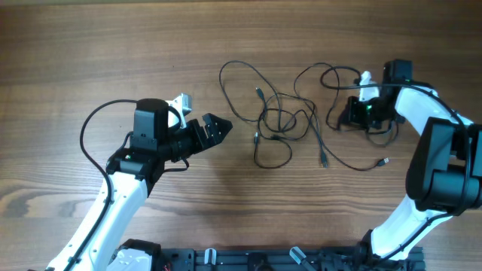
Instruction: Untangle cables
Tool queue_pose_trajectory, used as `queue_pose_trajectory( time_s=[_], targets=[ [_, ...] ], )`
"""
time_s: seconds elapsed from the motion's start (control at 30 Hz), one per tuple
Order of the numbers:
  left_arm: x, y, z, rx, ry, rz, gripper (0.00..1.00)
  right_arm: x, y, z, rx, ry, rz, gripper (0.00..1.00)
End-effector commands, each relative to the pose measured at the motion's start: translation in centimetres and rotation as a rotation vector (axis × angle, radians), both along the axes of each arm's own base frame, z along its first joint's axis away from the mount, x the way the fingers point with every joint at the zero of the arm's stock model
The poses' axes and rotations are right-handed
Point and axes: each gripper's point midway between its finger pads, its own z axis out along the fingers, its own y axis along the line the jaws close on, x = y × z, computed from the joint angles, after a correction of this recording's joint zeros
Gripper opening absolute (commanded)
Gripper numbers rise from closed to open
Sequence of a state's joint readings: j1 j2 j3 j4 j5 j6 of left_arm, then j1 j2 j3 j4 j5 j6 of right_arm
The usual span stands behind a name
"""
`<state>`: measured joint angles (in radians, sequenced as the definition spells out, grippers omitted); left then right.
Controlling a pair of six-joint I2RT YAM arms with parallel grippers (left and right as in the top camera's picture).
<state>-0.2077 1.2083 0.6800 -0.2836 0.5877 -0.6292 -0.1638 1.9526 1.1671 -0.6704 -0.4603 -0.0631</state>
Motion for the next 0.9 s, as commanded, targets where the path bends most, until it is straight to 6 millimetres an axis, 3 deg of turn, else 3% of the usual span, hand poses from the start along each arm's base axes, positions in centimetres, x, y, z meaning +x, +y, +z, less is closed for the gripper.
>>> queue_pose_trajectory(
  time_s=[0.0,0.03,0.07,0.1,0.13,0.23,0.33,0.53,0.77,0.87],
  targets=[
    [0.3,0.1,0.1,0.016,-0.02,-0.004,1.0,0.1,3.7,2.6,0.098,-0.086,0.127,0.06],
    [0.3,0.1,0.1,0.016,-0.02,-0.004,1.0,0.0,4.1,2.6,0.098,-0.088,0.139,0.1],
    [0.3,0.1,0.1,0.016,-0.02,-0.004,1.0,-0.1,4.8,2.6,0.099,-0.088,0.158,0.26],
    [0.3,0.1,0.1,0.016,-0.02,-0.004,1.0,-0.2,5.4,2.6,0.1,-0.087,0.173,0.55],
    [0.3,0.1,0.1,0.016,-0.02,-0.004,1.0,-0.3,5.9,2.6,0.1,-0.086,0.186,0.69],
    [0.3,0.1,0.1,0.016,-0.02,-0.004,1.0,-0.4,7.3,2.6,0.1,-0.094,0.223,1.0],
    [0.3,0.1,0.1,0.016,-0.02,-0.004,1.0,0.1,7.3,2.1,0.034,-0.099,0.219,1.0],
    [0.3,0.1,0.1,0.016,-0.02,-0.004,1.0,1.1,2.7,0.3,-0.31,-0.056,0.059,1.0],
    [0.3,0.1,0.1,0.016,-0.02,-0.004,1.0,0.9,2.1,0.2,-0.339,-0.047,0.047,1.0],
    [0.3,0.1,0.1,0.016,-0.02,-0.004,1.0,0.6,1.6,0.1,-0.365,-0.034,0.051,0.95]
  ],
)
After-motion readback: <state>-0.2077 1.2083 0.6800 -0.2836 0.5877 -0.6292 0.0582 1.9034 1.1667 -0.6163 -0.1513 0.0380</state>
